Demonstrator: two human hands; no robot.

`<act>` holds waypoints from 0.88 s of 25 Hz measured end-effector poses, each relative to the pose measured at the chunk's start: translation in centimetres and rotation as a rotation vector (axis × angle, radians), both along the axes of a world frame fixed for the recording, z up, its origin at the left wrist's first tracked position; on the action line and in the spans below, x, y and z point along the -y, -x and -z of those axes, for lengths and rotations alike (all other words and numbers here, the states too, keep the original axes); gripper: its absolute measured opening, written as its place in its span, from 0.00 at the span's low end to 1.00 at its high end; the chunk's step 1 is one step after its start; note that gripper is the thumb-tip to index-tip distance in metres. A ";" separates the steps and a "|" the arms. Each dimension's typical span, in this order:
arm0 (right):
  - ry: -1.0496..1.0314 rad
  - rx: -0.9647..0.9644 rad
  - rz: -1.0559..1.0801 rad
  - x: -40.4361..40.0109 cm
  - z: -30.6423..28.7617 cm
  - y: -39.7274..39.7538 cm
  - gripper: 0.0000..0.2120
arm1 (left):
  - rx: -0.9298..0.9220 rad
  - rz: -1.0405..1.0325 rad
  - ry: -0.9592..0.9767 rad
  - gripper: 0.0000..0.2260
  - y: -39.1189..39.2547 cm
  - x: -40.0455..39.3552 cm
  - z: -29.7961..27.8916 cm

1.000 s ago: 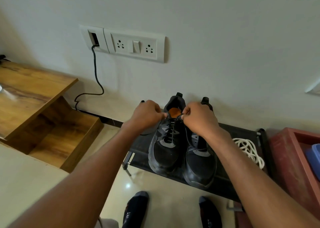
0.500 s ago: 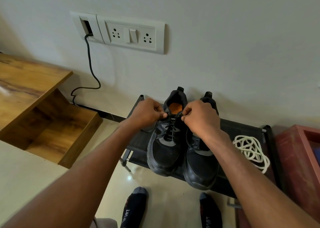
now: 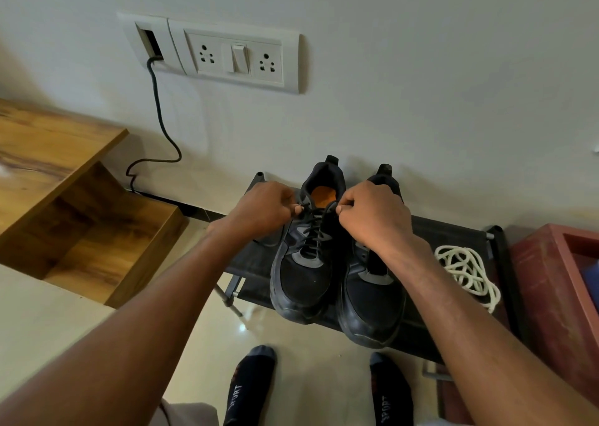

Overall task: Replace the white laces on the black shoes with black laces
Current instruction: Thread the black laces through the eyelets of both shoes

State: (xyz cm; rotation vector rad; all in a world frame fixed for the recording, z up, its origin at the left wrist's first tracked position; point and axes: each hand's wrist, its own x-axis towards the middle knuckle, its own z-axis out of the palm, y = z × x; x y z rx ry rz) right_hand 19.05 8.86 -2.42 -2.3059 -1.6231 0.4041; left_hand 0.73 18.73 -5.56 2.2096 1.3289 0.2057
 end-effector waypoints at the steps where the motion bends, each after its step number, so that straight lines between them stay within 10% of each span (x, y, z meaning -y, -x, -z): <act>1: 0.001 0.008 0.018 0.0 -0.1 0.0 0.08 | -0.003 -0.010 -0.019 0.13 -0.1 0.0 0.0; 22: 0.001 0.173 -0.111 1.5 -1.3 -1.4 0.16 | 0.023 0.022 -0.064 0.17 1.9 0.6 -4.3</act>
